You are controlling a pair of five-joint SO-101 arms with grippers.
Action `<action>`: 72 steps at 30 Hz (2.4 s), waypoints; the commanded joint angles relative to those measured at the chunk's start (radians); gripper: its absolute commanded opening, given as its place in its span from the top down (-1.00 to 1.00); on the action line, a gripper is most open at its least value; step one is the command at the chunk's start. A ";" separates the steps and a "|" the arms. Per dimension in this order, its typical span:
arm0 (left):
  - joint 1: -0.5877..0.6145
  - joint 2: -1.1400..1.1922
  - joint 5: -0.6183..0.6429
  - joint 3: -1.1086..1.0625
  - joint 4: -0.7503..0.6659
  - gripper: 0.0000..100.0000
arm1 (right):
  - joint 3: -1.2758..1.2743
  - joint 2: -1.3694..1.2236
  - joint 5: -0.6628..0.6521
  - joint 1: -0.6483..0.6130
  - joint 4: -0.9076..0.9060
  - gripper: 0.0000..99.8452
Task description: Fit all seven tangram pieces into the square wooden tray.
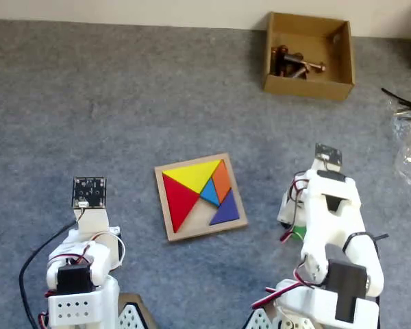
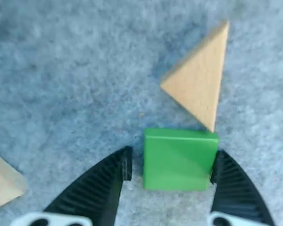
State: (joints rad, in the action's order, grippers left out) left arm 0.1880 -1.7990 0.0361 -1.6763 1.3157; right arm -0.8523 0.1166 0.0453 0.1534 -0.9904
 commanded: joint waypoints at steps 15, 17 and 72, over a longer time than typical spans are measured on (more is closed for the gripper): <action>0.008 0.007 0.002 -0.021 0.008 0.99 | 0.021 0.116 -0.218 -0.012 0.025 0.70; 0.008 0.007 0.002 -0.021 0.008 0.99 | 0.019 0.116 -0.264 -0.010 0.025 0.70; 0.008 0.007 0.002 -0.021 0.008 0.99 | 0.148 0.117 -0.729 -0.045 -0.131 0.70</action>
State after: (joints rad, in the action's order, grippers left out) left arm 0.1880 -1.7990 0.0361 -1.6763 1.3157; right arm -0.7649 0.1933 -0.6928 0.1258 -1.1162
